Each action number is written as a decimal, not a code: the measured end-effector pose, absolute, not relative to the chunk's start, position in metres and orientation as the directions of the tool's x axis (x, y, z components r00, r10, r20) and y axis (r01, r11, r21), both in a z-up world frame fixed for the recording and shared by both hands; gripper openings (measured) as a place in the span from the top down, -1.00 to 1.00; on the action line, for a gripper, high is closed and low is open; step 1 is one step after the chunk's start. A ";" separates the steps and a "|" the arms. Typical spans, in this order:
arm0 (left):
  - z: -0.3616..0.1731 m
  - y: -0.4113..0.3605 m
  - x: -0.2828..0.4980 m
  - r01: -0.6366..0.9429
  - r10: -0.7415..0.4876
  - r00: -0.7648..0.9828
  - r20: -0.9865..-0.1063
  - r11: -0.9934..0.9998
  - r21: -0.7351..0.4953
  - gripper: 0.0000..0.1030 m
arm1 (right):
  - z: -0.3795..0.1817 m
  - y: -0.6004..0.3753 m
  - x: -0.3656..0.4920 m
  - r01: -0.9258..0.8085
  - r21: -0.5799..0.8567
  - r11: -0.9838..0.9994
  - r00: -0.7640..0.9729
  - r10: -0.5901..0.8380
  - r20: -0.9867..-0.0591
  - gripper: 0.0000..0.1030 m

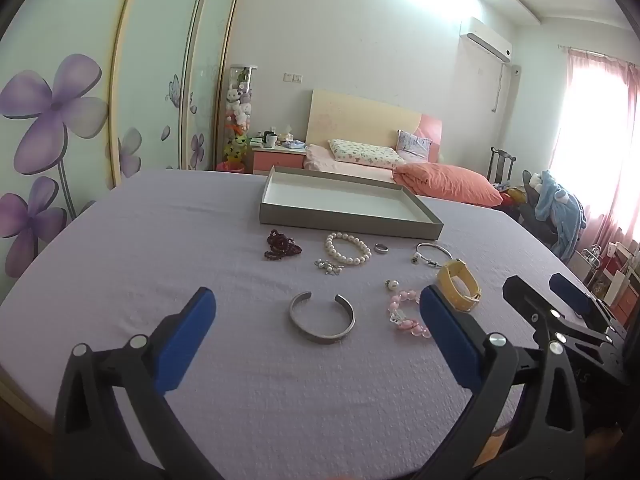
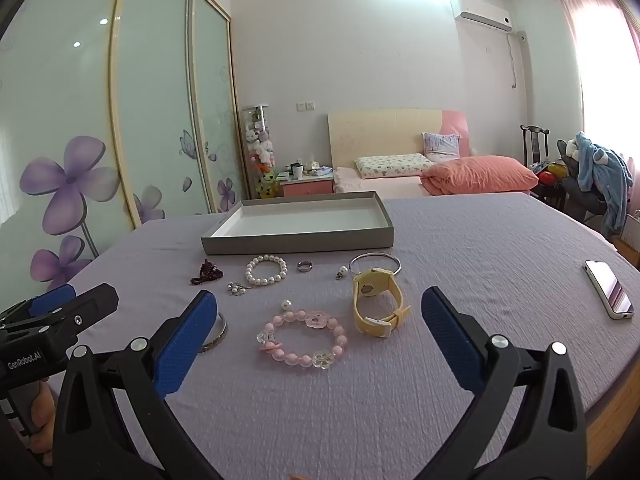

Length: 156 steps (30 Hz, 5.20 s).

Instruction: Organize jewelry

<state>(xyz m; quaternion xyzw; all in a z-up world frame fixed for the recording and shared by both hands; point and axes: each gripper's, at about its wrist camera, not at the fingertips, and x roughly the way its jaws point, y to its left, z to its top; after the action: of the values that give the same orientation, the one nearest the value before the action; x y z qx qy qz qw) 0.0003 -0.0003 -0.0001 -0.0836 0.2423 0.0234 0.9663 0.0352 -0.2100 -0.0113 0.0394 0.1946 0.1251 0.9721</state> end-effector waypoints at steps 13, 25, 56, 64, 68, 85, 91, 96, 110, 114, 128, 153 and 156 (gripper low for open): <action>0.000 0.000 0.000 -0.086 0.003 0.881 -0.473 0.984 -0.154 -0.97 | -0.011 -0.210 0.036 -0.229 0.123 0.966 0.893 0.258 -0.368 -0.97; 0.000 0.000 0.000 -0.085 0.000 0.881 -0.473 0.984 -0.158 -0.97 | -0.012 -0.210 0.036 -0.228 0.122 0.966 0.893 0.258 -0.370 -0.97; -0.009 0.000 0.003 -0.082 -0.006 0.879 -0.476 0.983 -0.163 -0.97 | -0.016 -0.211 0.038 -0.226 0.122 0.966 0.892 0.256 -0.373 -0.97; -0.012 -0.001 0.004 -0.080 -0.009 0.878 -0.478 0.983 -0.164 -0.97 | -0.015 -0.211 0.037 -0.225 0.122 0.967 0.892 0.255 -0.374 -0.97; -0.012 -0.001 0.004 -0.082 -0.008 0.878 -0.478 0.983 -0.166 -0.97 | -0.016 -0.211 0.037 -0.226 0.122 0.966 0.891 0.256 -0.375 -0.97; -0.014 -0.003 0.004 -0.081 -0.010 0.877 -0.481 0.982 -0.168 -0.96 | -0.018 -0.213 0.037 -0.224 0.123 0.967 0.891 0.254 -0.377 -0.97; -0.017 -0.007 0.005 -0.081 -0.011 0.874 -0.486 0.983 -0.168 -0.96 | -0.028 -0.216 0.041 -0.222 0.123 0.967 0.889 0.253 -0.381 -0.97; -0.021 -0.010 0.008 -0.085 -0.011 0.867 -0.499 0.982 -0.169 -0.97 | -0.034 -0.218 0.045 -0.218 0.122 0.968 0.885 0.249 -0.393 -0.97; -0.038 0.007 0.043 -0.103 -0.027 0.784 -0.621 0.979 -0.173 -0.96 | -0.047 -0.245 0.121 -0.120 0.155 0.980 0.758 0.192 -0.623 -0.90; -0.044 0.006 0.055 -0.073 -0.053 0.757 -0.651 0.984 -0.166 -0.96 | -0.054 -0.245 0.148 -0.092 0.145 0.985 0.701 0.168 -0.693 -0.86; -0.059 0.006 0.081 -0.081 -0.022 0.689 -0.725 0.991 -0.107 -0.96 | -0.071 -0.239 0.177 -0.093 0.134 0.987 0.623 0.163 -0.765 -0.45; -0.079 -0.017 0.127 -0.067 0.012 0.585 -0.811 0.997 -0.034 -0.90 | -0.052 -0.249 0.165 -0.122 0.216 0.969 0.689 0.240 -0.684 0.25; -0.081 -0.020 0.130 -0.071 0.033 0.580 -0.814 0.997 -0.011 -0.71 | -0.051 -0.247 0.164 -0.131 0.211 0.969 0.691 0.242 -0.682 0.25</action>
<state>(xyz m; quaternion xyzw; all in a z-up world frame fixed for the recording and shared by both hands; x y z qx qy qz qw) 0.1302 -0.0198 -0.0810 -0.0210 0.4572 0.0293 0.8886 0.1642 -0.2474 -0.0508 0.0730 0.3799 0.1016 0.9165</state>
